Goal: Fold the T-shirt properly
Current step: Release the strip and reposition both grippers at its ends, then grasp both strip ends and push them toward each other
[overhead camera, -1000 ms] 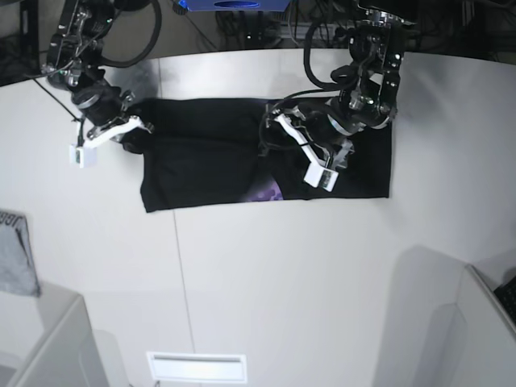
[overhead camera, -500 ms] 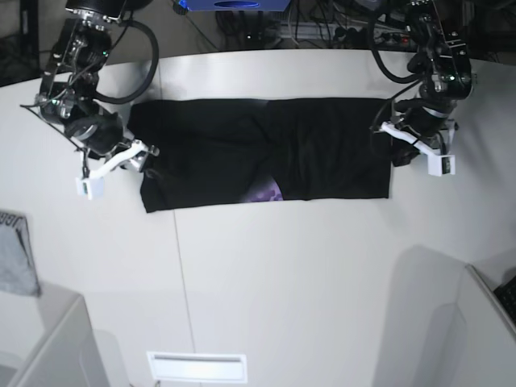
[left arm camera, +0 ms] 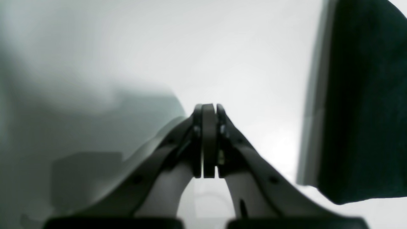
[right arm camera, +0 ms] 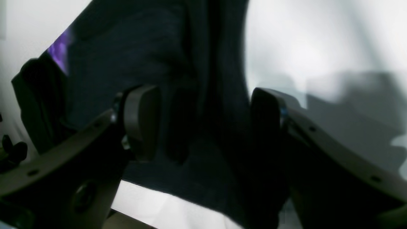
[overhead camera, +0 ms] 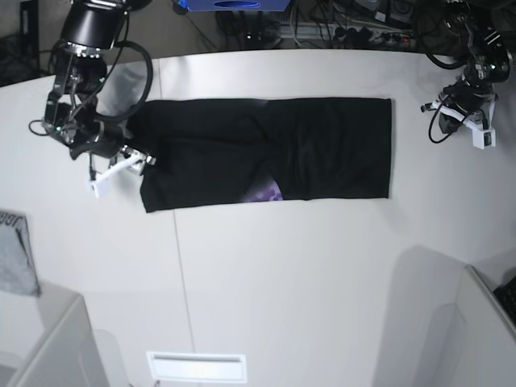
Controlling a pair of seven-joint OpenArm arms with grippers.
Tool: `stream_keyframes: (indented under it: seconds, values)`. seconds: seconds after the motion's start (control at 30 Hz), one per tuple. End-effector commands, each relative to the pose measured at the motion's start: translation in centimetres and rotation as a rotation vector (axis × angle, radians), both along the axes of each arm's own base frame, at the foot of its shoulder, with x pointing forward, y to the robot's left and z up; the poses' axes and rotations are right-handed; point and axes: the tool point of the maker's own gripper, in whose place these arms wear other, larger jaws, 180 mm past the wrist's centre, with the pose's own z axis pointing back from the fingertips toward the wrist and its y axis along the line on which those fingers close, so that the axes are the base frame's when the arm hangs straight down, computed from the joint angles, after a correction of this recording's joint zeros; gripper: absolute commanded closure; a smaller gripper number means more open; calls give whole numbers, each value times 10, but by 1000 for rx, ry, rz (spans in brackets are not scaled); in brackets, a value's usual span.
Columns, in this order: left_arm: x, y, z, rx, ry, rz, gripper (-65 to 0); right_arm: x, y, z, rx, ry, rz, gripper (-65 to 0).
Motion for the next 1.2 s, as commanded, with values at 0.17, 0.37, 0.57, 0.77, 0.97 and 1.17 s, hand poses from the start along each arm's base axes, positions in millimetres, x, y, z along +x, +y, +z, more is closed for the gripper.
stream_keyframes:
  seconds: [0.17,0.37,0.57,0.77,0.97,1.17]
  values:
    - [22,-15,3,-18,-38,-56,0,-7,0,-10,-8,11,0,-417]
    - [32,-37,-7,21,-1,-137,0,-11,27,-16,-22,24,113,-417]
    - [36,-52,-25,86,61,-193,0,-13,31,-18,-24,27,128,-411]
    - [43,-81,-31,71,69,-274,0,-18,39,-25,-18,48,152,-228]
    - [48,-87,-36,59,76,-291,0,-14,30,-37,-28,57,122,-65]
    - [43,-112,-50,30,114,-357,0,-6,12,-31,-103,12,148,0]
